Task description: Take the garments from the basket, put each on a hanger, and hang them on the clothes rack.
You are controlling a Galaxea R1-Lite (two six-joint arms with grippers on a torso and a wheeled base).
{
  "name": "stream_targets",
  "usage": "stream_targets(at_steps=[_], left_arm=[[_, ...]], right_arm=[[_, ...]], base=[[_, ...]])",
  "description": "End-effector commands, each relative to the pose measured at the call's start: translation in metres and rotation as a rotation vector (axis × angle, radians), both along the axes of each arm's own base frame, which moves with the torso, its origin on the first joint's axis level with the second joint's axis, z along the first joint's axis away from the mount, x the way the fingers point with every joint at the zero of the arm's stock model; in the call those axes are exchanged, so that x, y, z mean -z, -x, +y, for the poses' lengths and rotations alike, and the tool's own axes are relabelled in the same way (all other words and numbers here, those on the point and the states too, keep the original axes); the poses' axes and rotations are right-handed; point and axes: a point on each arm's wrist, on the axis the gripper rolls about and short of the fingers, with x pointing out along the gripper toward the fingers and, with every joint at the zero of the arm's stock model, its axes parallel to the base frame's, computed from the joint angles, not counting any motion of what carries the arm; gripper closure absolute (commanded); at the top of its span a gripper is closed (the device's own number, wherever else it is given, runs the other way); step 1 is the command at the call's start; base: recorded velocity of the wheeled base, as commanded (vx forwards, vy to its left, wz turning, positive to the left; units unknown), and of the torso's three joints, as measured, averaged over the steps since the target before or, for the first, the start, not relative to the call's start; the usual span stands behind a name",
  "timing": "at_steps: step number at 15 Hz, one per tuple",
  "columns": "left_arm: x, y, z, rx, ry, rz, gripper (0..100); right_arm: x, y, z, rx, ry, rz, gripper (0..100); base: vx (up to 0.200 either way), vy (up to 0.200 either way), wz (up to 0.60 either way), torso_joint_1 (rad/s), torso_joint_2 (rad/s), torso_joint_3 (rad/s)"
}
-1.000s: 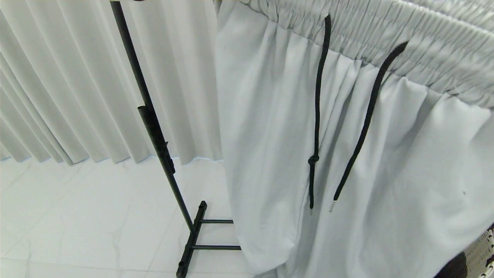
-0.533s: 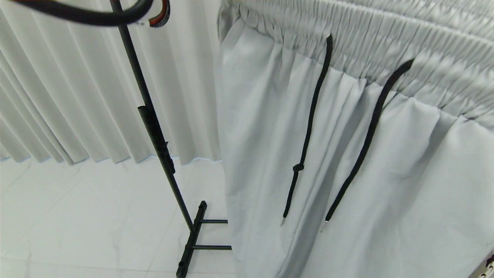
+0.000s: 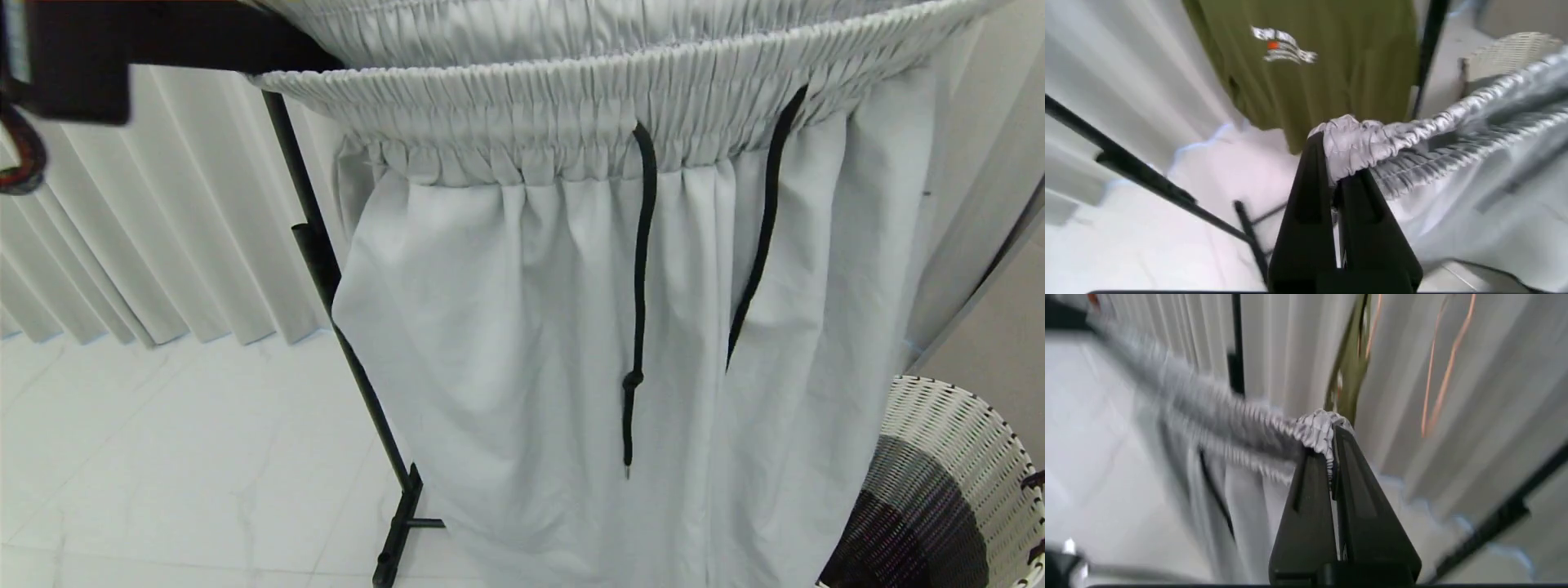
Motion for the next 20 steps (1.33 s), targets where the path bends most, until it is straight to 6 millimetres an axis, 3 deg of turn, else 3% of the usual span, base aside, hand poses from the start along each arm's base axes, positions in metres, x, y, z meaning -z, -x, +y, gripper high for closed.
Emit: stream_targets(at_steps=[1,5,9,11,13,20], left_arm=[[-0.006,0.029,0.011,0.11,0.072,0.01,100],[-0.008,0.032,0.013,0.12,0.078,0.004,100],[-0.022,-0.002,0.011,-0.049,0.085,-0.054,100],[-0.019,-0.006,0.006,-0.054,0.077,-0.039,100],[-0.014,-0.009,0.003,-0.052,0.058,-0.027,100],[-0.017,-0.009,0.003,-0.051,0.064,-0.04,100]], right_arm=[[0.007,-0.02,0.031,0.008,0.034,-0.003,100],[0.004,-0.026,0.03,0.039,0.031,-0.007,100],[-0.002,-0.022,-0.009,0.149,0.057,0.007,100],[0.004,-0.017,-0.016,0.151,0.077,0.021,100],[0.014,-0.016,-0.014,0.133,0.103,0.04,100],[0.011,-0.014,-0.012,0.118,0.094,0.033,100]], base=[[0.0,0.0,0.0,0.0,0.0,0.0],[0.0,0.0,0.0,0.0,0.0,0.0],[0.0,0.0,0.0,0.0,0.0,0.0],[0.0,0.0,0.0,0.0,0.0,0.0],[0.0,0.0,0.0,0.0,0.0,0.0],[0.0,0.0,0.0,0.0,0.0,0.0]])
